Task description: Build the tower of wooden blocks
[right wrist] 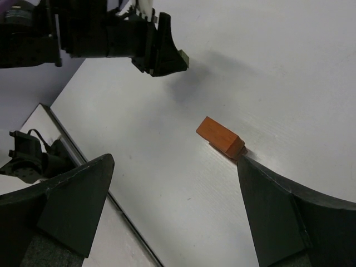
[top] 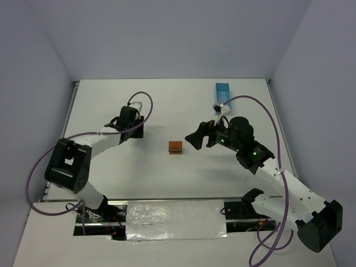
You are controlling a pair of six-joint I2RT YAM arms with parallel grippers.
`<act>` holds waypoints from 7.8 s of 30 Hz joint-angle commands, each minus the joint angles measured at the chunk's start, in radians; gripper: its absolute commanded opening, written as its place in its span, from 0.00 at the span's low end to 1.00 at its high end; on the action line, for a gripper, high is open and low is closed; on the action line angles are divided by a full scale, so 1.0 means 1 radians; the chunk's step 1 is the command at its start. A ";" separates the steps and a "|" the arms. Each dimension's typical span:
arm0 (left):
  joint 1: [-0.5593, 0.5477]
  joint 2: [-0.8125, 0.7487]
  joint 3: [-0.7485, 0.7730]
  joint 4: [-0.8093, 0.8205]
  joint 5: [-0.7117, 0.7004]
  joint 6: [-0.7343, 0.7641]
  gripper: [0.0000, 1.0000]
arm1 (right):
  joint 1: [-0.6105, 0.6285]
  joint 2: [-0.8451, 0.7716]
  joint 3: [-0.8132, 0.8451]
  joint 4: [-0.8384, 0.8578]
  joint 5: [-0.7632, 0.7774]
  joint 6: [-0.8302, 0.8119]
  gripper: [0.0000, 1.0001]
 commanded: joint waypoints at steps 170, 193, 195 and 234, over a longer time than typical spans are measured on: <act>-0.510 -1.027 -0.096 -0.561 -0.376 -0.059 0.99 | 0.036 0.829 0.490 -0.343 -0.409 -1.258 0.37; -0.510 -1.027 -0.098 -0.556 -0.365 -0.055 0.99 | 0.036 0.787 0.480 -0.321 -0.429 -1.246 1.00; -0.510 -1.024 -0.095 -0.559 -0.371 -0.057 0.99 | 0.036 0.748 0.483 -0.318 -0.435 -1.231 1.00; -0.211 -1.113 -0.079 -0.604 -0.593 -0.144 1.00 | 0.034 -0.441 0.197 -0.676 0.740 0.029 1.00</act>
